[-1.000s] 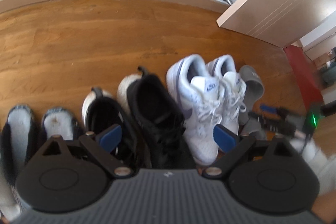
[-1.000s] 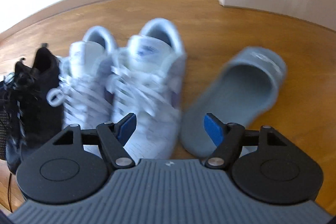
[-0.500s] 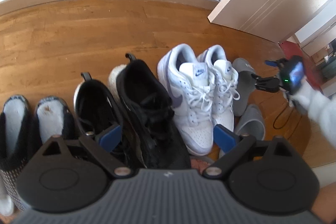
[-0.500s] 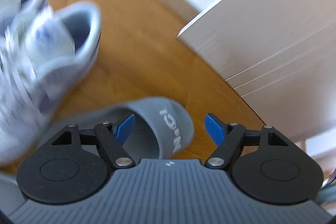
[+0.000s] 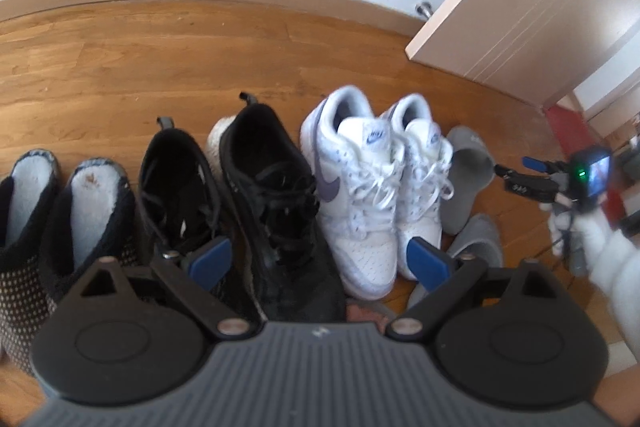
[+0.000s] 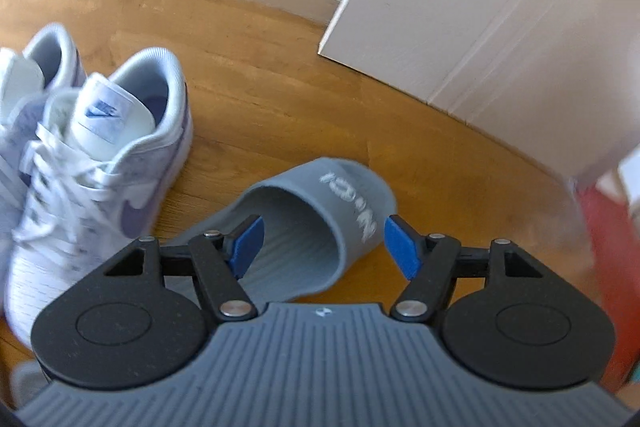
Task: Organize scattered shoes
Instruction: 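Set the white sneaker beside its mate with the right tool and open it, then move the right tool toward the grey NICI slides near the door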
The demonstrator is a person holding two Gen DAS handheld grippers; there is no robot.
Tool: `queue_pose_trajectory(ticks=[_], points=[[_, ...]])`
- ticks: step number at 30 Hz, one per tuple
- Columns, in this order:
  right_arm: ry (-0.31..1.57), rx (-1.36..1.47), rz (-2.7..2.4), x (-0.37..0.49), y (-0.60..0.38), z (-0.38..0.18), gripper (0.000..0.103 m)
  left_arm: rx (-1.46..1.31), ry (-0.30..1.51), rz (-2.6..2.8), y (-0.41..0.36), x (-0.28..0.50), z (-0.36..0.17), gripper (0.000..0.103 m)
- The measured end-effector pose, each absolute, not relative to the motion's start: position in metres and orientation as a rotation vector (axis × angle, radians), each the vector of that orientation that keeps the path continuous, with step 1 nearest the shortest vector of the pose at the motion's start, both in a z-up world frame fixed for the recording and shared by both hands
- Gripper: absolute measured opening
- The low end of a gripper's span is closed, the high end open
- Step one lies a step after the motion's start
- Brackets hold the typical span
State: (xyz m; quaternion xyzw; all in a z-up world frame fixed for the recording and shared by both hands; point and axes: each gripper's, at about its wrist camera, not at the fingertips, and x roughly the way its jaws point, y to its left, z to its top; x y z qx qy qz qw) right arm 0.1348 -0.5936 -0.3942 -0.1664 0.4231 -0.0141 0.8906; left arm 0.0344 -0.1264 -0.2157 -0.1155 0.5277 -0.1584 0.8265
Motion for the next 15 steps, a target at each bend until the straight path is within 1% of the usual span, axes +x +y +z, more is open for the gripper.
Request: queue_pose_trajectory(ticks=[3,10,15], points=[[0.902,-0.291,-0.05,0.123,-0.598,-0.4,0.068,-0.261,1.136,-0.348,-0.124,0.031,-0.219,0.095],[0.926,-0.336,-0.044,0.123,-0.593,-0.404,0.069,-0.241,1.085,-0.391,-0.128,0.04,-0.206,0.095],[0.908,-0.325,-0.049,0.126,-0.591,-0.404,0.07,-0.211,1.111,-0.366,-0.141,0.055,-0.209,0.095]])
